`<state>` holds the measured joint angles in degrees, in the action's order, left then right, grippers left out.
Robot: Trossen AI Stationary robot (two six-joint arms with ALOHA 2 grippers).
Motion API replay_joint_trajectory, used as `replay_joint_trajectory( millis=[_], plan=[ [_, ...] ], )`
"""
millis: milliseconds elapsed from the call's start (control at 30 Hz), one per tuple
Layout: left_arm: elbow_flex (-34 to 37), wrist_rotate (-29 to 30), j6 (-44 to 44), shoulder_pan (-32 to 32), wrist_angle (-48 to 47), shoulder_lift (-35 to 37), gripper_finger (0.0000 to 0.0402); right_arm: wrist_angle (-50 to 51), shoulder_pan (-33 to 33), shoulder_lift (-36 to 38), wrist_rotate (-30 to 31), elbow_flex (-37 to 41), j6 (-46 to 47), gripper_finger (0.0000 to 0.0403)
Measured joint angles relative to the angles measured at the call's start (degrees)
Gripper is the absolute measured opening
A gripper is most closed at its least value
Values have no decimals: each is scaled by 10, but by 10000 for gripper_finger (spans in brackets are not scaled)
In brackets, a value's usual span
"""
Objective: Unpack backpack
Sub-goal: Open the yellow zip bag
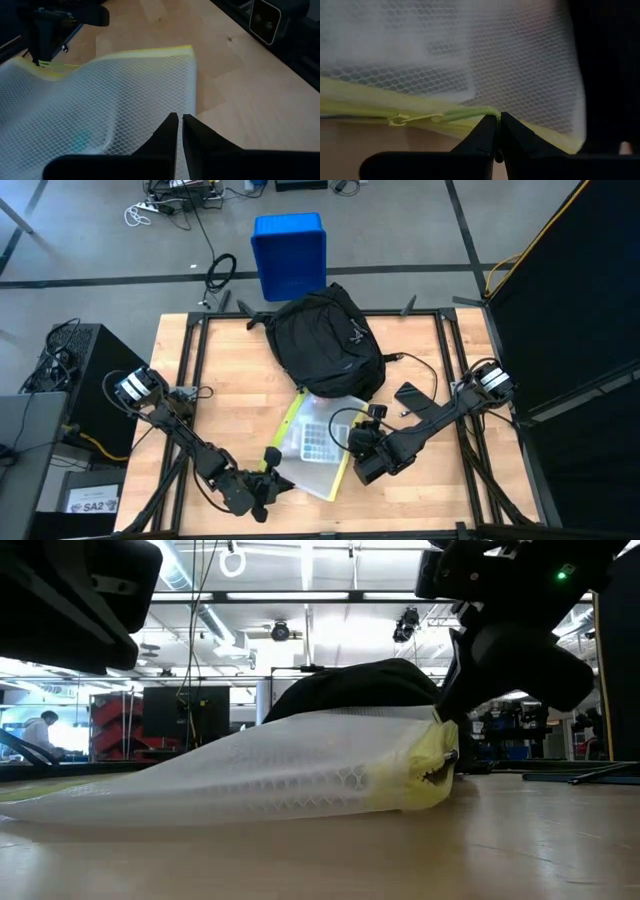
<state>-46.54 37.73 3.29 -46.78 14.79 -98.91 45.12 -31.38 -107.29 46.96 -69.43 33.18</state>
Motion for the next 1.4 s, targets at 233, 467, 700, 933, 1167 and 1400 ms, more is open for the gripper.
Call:
replay_joint_trajectory(
  millis=[233,467,700,933,1167,1400],
  plan=[
    [0,0,0,0,0,0,0,29,-4,0,4,0,-32,19],
    [0,0,0,3,-2,0,0,32,-25,0,-5,0,-34,40],
    [0,-5,0,11,-2,0,0,12,-67,1,-17,0,-86,96],
    [0,-5,0,17,-1,0,0,-142,-120,-2,-35,0,-230,162],
    [0,-16,2,29,1,0,0,-251,-123,-22,-19,4,-325,224],
    [0,-26,2,36,7,1,0,-264,-88,-41,-13,4,-334,242]
  ],
)
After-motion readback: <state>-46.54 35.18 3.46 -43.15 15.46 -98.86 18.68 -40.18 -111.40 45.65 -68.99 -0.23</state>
